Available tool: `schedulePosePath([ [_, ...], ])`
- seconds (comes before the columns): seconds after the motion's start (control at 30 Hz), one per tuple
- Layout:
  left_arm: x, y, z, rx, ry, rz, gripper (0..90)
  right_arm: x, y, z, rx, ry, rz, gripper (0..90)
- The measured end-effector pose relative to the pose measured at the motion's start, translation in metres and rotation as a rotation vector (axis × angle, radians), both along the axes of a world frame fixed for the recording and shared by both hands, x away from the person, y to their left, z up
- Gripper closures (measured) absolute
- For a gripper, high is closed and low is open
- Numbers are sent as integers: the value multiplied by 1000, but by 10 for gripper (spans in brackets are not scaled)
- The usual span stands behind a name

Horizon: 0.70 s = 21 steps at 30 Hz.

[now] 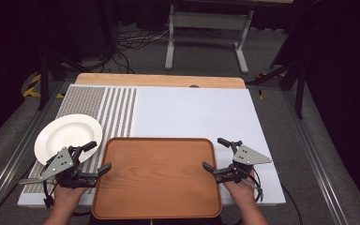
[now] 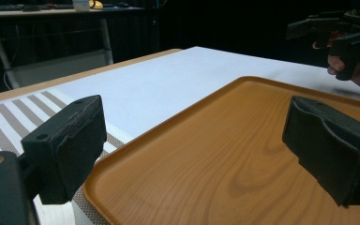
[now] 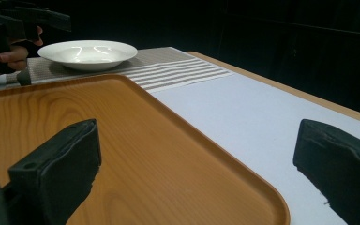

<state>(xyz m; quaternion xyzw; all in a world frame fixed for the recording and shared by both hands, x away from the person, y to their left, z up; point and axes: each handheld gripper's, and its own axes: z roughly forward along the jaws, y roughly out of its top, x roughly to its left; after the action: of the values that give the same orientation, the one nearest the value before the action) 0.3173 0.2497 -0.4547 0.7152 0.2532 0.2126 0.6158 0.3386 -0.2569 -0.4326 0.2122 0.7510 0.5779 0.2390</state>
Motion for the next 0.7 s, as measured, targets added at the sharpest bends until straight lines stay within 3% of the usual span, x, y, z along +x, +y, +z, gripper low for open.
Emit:
schedulePosePath([
  [0.27, 1, 2, 1, -28, 8, -4, 70, 0, 1, -1, -4, -3, 9, 16],
  [0.7, 1, 2, 4, -5, -7, -3, 70, -2, -1, 2, 5, -11, 8, 16],
])
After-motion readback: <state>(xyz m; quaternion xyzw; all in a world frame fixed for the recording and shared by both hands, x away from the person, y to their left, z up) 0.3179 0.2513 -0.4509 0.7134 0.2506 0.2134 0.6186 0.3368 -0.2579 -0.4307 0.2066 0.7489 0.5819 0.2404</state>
